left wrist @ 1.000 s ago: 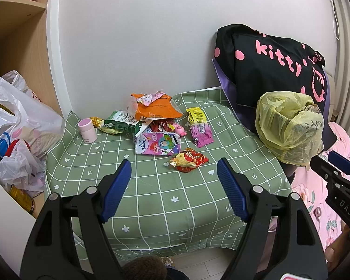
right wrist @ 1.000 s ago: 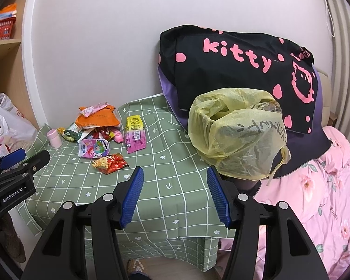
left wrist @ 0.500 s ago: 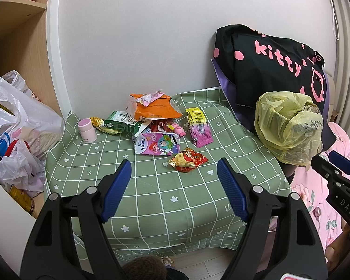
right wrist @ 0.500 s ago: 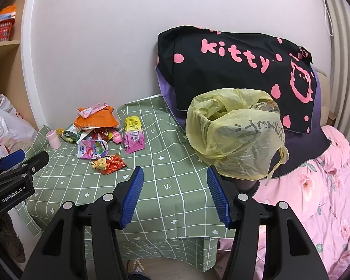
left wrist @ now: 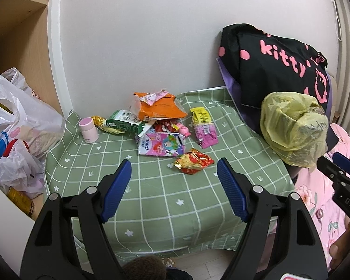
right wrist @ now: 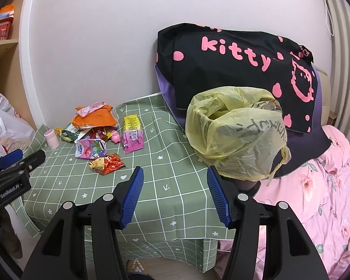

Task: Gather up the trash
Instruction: 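Grasp the yellow-pink candy packet with the right gripper while the left gripper grasps the pink wrapper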

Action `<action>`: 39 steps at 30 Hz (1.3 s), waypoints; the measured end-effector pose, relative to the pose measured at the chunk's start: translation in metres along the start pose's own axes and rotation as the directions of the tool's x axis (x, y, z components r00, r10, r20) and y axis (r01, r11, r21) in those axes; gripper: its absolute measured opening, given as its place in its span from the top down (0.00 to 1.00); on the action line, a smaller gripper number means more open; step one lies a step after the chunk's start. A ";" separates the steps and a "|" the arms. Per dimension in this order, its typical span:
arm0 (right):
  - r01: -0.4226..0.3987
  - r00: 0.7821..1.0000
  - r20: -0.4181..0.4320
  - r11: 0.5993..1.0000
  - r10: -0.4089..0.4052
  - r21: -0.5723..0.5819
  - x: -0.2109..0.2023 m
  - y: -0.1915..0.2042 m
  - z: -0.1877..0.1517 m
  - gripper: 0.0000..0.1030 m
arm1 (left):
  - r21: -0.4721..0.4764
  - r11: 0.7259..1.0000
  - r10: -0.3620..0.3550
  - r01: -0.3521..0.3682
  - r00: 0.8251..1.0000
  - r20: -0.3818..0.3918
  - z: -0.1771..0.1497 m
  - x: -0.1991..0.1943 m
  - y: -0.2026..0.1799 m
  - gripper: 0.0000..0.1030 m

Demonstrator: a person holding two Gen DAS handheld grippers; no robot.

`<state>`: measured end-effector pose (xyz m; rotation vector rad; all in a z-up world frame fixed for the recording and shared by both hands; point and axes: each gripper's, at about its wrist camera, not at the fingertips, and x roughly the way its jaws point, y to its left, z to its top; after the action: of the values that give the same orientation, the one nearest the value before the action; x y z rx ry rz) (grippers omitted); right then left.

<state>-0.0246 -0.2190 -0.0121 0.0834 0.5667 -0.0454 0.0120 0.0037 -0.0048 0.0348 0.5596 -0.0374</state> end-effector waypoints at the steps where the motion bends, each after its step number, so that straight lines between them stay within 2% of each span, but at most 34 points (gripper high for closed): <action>1: -0.001 1.000 -0.002 1.000 0.001 0.001 0.004 0.000 0.002 0.48 | -0.006 1.000 0.004 -0.004 1.000 0.004 0.002 0.005 0.005 0.30; 5: -0.016 0.999 -0.030 1.000 0.016 0.001 0.027 0.004 0.009 0.48 | -0.046 0.999 -0.009 0.008 1.000 -0.015 0.010 0.036 0.033 0.30; 9: -0.048 0.997 -0.067 0.998 0.046 -0.032 0.058 0.017 0.016 0.48 | -0.131 0.991 0.006 -0.012 0.999 -0.045 0.021 0.070 0.072 0.30; 14: -0.106 0.987 -0.133 0.991 0.095 -0.078 0.107 0.046 0.023 0.48 | -0.153 0.988 0.000 -0.007 0.999 -0.049 0.041 0.104 0.102 0.30; 17: -0.130 0.981 -0.160 0.986 0.113 -0.100 0.136 0.064 0.027 0.48 | -0.136 0.988 -0.076 0.069 0.996 -0.042 0.067 0.128 0.105 0.28; 20: -0.156 0.973 -0.191 0.980 0.131 -0.124 0.163 0.082 0.028 0.48 | -0.069 0.986 -0.152 0.150 0.988 -0.028 0.100 0.160 0.097 0.24; 25: -0.182 0.961 -0.229 0.976 0.153 -0.116 0.198 0.098 0.033 0.48 | -0.020 0.976 -0.217 0.217 0.972 -0.091 0.137 0.207 0.088 0.24; 30: -0.188 0.963 -0.221 0.972 0.155 -0.138 0.247 0.115 0.059 0.48 | -0.072 0.974 -0.221 0.215 0.970 -0.097 0.148 0.237 0.101 0.24; 36: -0.194 0.937 -0.315 0.975 0.151 -0.111 0.324 0.127 0.067 0.48 | -0.082 0.971 -0.232 0.225 0.968 -0.099 0.142 0.256 0.117 0.25; 39: -0.187 0.926 -0.350 0.977 0.141 -0.102 0.341 0.128 0.064 0.48 | -0.074 0.968 -0.246 0.239 0.963 -0.110 0.144 0.266 0.118 0.25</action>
<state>0.3054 -0.1041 -0.1337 0.0075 0.9072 0.1744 0.3191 0.1087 -0.0221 -0.0916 0.6810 -0.2591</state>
